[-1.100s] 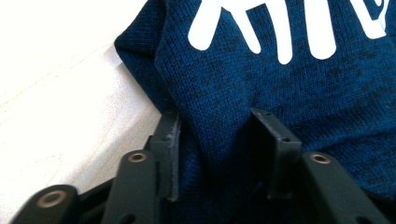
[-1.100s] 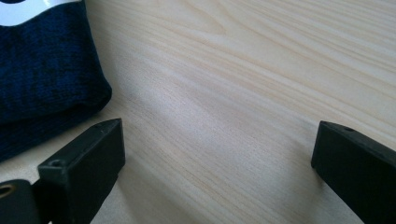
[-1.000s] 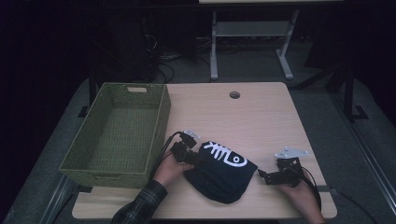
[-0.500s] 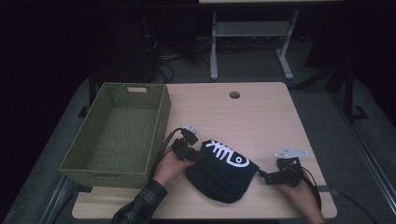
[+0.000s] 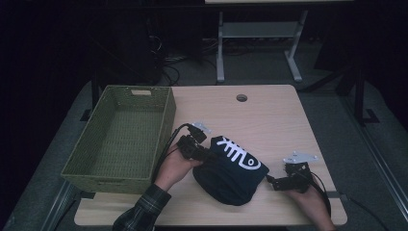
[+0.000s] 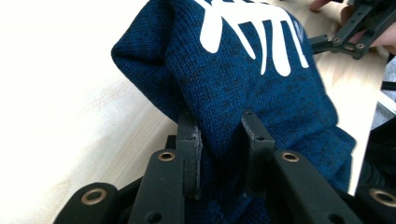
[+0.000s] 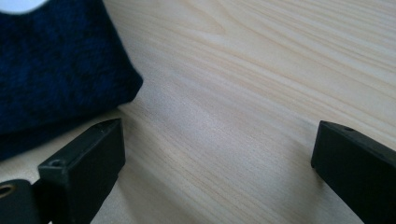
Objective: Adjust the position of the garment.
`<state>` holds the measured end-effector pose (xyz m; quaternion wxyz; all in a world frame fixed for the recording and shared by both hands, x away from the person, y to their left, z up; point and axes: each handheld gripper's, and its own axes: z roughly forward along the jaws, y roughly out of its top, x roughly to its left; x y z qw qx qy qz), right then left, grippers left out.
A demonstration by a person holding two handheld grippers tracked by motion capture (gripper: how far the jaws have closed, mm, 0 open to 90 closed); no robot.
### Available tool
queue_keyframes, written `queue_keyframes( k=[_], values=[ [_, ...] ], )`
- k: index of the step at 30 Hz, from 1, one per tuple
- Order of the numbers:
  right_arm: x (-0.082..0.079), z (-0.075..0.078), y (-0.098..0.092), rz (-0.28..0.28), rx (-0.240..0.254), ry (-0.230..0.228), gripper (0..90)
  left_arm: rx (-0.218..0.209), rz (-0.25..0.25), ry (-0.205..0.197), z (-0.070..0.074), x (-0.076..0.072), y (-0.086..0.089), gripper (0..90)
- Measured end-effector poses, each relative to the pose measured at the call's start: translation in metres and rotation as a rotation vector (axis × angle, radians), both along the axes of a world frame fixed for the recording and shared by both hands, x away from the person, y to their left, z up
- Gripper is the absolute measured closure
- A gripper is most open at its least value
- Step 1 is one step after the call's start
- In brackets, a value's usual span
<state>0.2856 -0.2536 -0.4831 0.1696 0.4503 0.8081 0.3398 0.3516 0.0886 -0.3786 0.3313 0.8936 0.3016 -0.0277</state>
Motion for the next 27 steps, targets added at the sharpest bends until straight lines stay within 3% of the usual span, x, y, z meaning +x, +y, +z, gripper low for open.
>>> queue_keyframes(
  k=[8,18,27],
  values=[
    [0.0,0.0,0.0,-0.001,0.001,-0.001,2.5,0.027,-0.015,-0.019,0.026,0.001,0.0,73.1],
    [0.0,0.0,0.0,-0.001,0.001,-0.001,2.5,0.032,-0.015,-0.026,0.05,0.002,0.009,73.1],
    [0.0,0.0,0.0,-0.001,0.001,0.0,2.5,0.066,-0.031,-0.028,0.071,0.004,0.017,73.0]
  ],
)
